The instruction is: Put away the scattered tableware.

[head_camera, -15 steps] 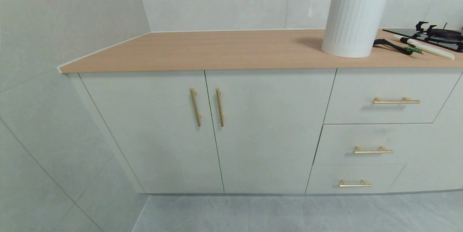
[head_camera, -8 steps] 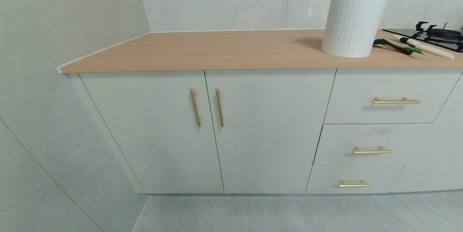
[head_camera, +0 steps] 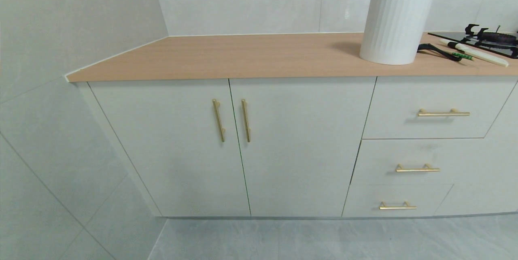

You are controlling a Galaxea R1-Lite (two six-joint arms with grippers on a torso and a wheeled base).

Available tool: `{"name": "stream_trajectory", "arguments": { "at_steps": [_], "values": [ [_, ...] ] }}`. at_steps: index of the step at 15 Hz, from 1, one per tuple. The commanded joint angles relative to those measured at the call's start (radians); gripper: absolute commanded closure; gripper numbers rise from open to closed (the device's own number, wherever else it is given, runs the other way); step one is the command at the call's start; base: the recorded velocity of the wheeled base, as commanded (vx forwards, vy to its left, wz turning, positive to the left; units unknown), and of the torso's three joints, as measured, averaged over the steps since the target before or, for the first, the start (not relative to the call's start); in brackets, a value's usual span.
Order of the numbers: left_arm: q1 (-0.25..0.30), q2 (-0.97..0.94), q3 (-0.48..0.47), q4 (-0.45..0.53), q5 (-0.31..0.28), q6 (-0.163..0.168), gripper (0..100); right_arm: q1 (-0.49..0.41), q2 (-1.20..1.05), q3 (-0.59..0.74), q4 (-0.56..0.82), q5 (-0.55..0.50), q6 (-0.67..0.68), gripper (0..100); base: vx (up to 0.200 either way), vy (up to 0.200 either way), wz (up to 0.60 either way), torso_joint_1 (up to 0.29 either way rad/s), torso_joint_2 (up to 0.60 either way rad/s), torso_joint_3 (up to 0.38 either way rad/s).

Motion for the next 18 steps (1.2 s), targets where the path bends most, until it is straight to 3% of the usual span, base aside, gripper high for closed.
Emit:
{"name": "stream_trajectory", "arguments": {
  "at_steps": [1, 2, 3, 4, 6, 12, 18],
  "values": [
    [0.0, 0.0, 0.009, -0.003, 0.027, 0.013, 0, -0.001, 0.0, 0.0, 0.002, -0.001, 0.001, 0, 0.0, 0.0, 0.0, 0.0, 0.0, 0.0],
    [0.0, 0.0, 0.039, -0.049, 0.122, 0.0, 0, 0.001, 0.0, 0.0, 0.002, -0.001, 0.001, 0, 0.0, 0.0, 0.0, 0.0, 0.0, 0.0],
    [0.0, 0.0, 0.039, -0.051, 0.127, -0.003, 0, -0.001, 0.0, 0.0, 0.002, -0.001, 0.0, 0, 0.0, 0.0, 0.0, 0.0, 0.0, 0.0],
    [0.0, 0.0, 0.037, -0.045, 0.107, -0.023, 0, -0.001, 0.0, 0.0, 0.002, -0.001, 0.001, 0, 0.0, 0.0, 0.0, 0.0, 0.0, 0.0],
    [0.0, 0.0, 0.037, -0.045, 0.053, -0.007, 0, 0.001, 0.0, 0.0, 0.002, -0.001, 0.001, 0, 0.0, 0.0, 0.0, 0.0, 0.0, 0.0],
    [0.0, 0.0, 0.037, -0.043, 0.05, -0.004, 0, -0.001, 0.0, 0.0, 0.002, -0.001, 0.001, 0, 0.0, 0.0, 0.0, 0.0, 0.0, 0.0],
    [0.0, 0.0, 0.037, -0.043, 0.049, 0.005, 0, -0.001, 0.0, 0.0, 0.002, -0.001, 0.001, 0, 0.0, -0.2, 0.0, 0.0, 0.0, 0.003]
  ]
}}
